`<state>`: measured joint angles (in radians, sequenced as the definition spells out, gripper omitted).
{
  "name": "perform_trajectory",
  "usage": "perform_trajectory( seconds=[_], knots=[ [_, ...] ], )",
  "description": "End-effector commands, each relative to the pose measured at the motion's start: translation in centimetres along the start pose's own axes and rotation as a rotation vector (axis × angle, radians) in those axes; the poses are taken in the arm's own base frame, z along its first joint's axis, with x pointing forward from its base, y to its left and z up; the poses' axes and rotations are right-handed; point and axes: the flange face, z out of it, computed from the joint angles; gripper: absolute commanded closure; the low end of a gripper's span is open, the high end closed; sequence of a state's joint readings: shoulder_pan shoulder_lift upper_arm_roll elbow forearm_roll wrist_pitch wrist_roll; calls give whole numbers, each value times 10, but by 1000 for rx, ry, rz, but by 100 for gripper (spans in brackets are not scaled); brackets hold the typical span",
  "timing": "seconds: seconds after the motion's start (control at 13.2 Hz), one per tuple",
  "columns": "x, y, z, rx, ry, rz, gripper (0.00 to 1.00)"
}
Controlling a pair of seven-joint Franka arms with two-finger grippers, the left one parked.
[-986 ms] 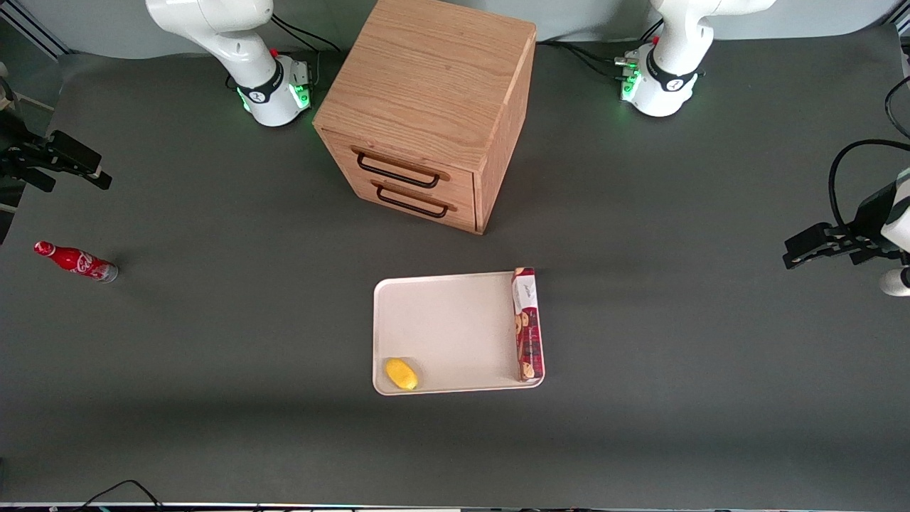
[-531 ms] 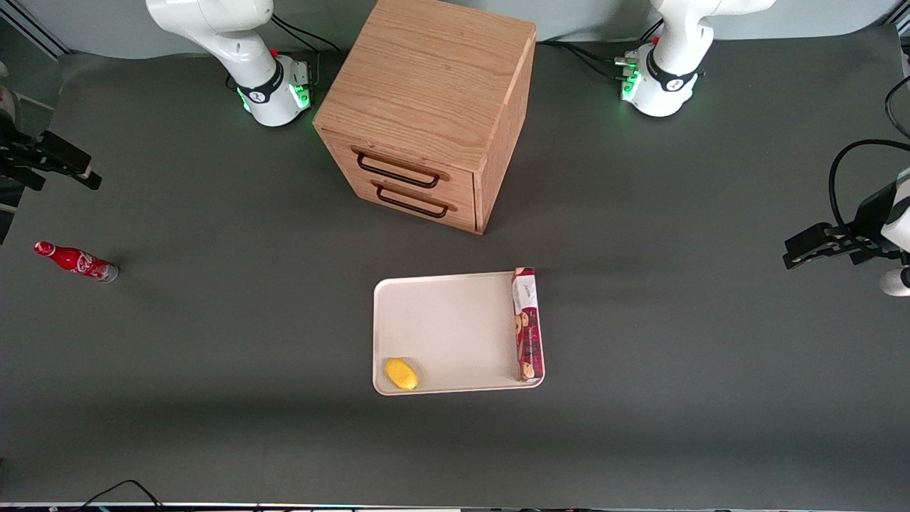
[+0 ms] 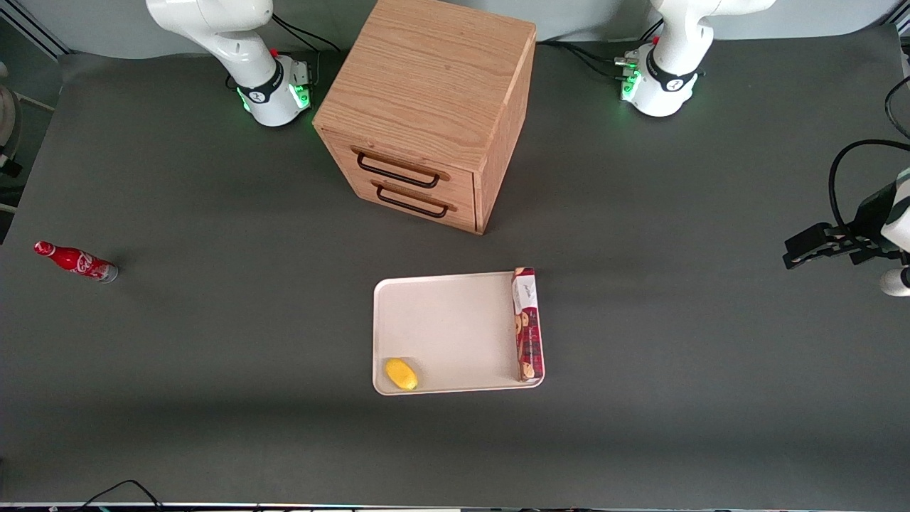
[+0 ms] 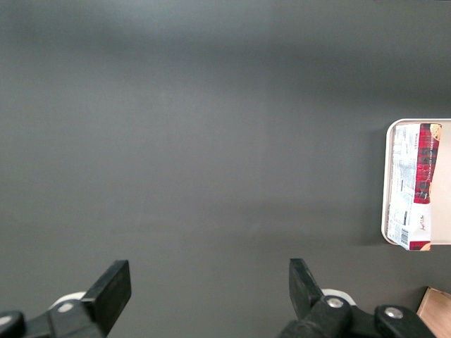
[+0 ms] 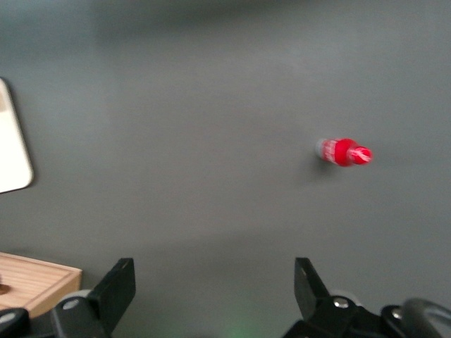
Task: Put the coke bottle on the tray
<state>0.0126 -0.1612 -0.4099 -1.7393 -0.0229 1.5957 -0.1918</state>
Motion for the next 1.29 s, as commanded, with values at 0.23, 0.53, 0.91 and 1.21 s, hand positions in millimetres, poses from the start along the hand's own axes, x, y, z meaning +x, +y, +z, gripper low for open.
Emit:
perform_trajectory(
  seconds=[0.23, 0.53, 0.91, 1.21],
  knots=[
    [34, 112, 59, -132, -9, 5, 0],
    [55, 135, 127, -67, -23, 60, 0],
    [16, 174, 201, -80, 32, 55, 0],
    [-10, 198, 236, -21, 67, 119, 0]
  ],
)
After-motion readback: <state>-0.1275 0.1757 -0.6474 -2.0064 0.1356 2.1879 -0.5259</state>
